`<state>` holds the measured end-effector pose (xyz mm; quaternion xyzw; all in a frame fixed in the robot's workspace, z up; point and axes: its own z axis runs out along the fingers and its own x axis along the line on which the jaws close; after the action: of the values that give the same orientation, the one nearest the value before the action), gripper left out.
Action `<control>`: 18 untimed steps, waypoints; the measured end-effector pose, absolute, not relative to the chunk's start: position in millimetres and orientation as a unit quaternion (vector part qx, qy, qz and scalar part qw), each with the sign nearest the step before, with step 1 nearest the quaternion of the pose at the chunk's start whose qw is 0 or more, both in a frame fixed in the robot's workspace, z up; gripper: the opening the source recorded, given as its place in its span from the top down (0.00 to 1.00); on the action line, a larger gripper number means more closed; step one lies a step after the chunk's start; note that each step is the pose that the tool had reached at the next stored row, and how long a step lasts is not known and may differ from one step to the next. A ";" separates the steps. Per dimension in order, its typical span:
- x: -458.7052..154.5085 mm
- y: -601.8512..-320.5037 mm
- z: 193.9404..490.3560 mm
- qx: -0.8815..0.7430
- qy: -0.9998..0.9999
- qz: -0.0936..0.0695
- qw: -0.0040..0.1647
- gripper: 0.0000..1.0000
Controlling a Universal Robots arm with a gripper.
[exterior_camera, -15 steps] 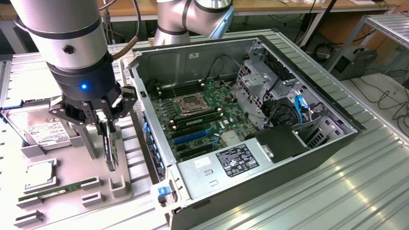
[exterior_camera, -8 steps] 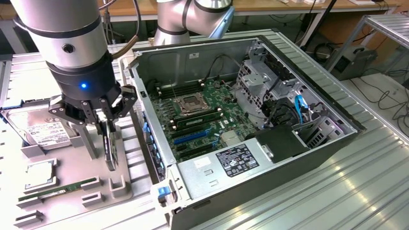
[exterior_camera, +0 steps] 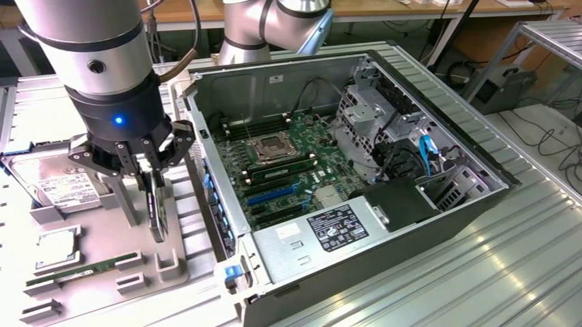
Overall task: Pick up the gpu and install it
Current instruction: 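Pick up the gpu and move the gpu toward the slot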
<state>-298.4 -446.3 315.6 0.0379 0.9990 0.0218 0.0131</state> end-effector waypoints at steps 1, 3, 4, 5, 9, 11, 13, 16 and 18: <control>-298.4 -446.3 315.9 0.038 0.999 0.022 0.013 0.74; -298.5 -446.3 316.3 0.038 0.999 0.022 0.013 0.74; -298.5 -446.3 316.5 0.038 0.999 0.022 0.013 0.74; -298.4 -446.3 316.8 0.038 0.999 0.022 0.013 0.74; -298.4 -446.3 317.6 0.038 0.999 0.022 0.013 0.74; -298.5 -446.3 318.1 0.038 0.999 0.022 0.013 0.74; -298.4 -446.3 318.4 0.038 0.999 0.022 0.013 0.74; -298.5 -446.3 318.9 0.038 0.999 0.022 0.013 0.74; -298.5 -446.3 319.2 0.038 0.999 0.022 0.013 0.74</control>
<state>-298.5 -446.3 319.2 0.0379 0.9990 0.0218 0.0131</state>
